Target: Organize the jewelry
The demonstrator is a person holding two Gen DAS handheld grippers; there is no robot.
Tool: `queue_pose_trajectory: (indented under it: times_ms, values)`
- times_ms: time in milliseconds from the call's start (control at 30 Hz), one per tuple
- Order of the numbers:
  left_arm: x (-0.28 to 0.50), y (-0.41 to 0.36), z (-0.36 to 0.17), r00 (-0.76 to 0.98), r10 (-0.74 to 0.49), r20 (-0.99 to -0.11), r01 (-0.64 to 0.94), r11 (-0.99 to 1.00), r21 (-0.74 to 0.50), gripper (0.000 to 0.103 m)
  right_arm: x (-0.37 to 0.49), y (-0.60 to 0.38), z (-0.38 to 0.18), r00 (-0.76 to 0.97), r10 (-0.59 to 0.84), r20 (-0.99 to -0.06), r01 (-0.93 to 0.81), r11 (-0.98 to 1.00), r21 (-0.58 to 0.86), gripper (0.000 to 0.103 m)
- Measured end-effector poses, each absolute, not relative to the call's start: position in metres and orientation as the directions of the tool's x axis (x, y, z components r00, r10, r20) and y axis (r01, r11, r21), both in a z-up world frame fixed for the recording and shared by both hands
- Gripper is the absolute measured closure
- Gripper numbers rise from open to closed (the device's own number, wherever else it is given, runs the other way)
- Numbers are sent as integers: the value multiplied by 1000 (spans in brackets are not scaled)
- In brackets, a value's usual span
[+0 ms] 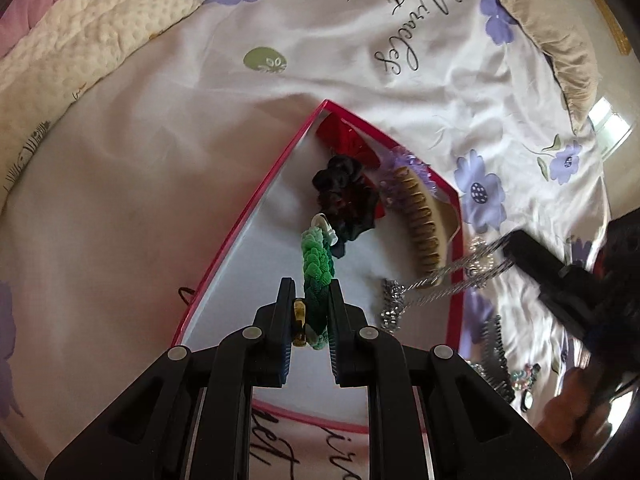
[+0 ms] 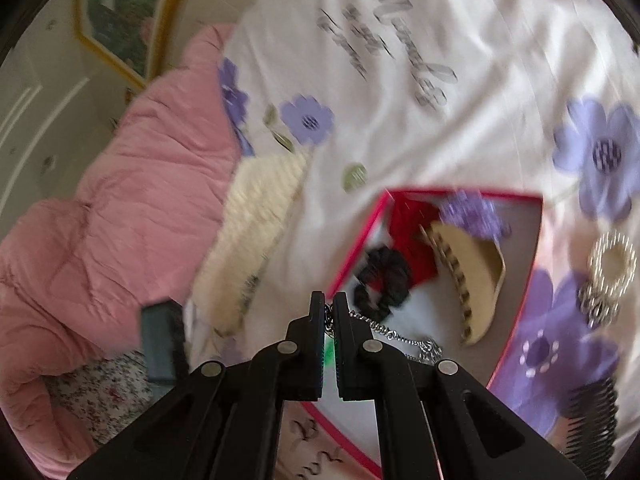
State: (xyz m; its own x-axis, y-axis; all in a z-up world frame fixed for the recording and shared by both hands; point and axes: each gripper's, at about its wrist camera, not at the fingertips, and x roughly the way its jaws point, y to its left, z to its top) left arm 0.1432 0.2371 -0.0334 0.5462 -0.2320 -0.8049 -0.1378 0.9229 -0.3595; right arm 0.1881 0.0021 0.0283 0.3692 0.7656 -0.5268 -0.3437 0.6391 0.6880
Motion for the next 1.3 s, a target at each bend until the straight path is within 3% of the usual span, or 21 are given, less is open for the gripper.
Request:
queue_pose_trajectory:
  times_ms: [433, 700, 967, 1067, 1133, 1300]
  values:
    - [154, 242, -60, 495, -216, -842, -177, 923, -341, 90, 189, 14, -48, 287, 703, -650, -269, 711, 650, 100]
    - [154, 238, -59, 490, -199, -849, -172, 932, -318, 90, 190, 15, -56, 282, 678, -679, -270, 735, 622, 99]
    - [152, 235, -53, 496, -185, -848, -166, 939, -302, 76, 189, 17, -55, 282, 671, -686, -272, 741, 614, 97]
    - [149, 234, -49, 503, -180, -845, -163, 940, -298, 72, 189, 16, -55, 284, 672, -684, -262, 740, 619, 87]
    - [145, 233, -44, 509, -181, -842, -161, 940, -300, 68, 188, 11, -53, 290, 675, -678, -252, 738, 627, 72]
    - [137, 228, -35, 516, -178, -838, -154, 943, -295, 63, 183, 0, -48, 302, 685, -663, -243, 728, 641, 70]
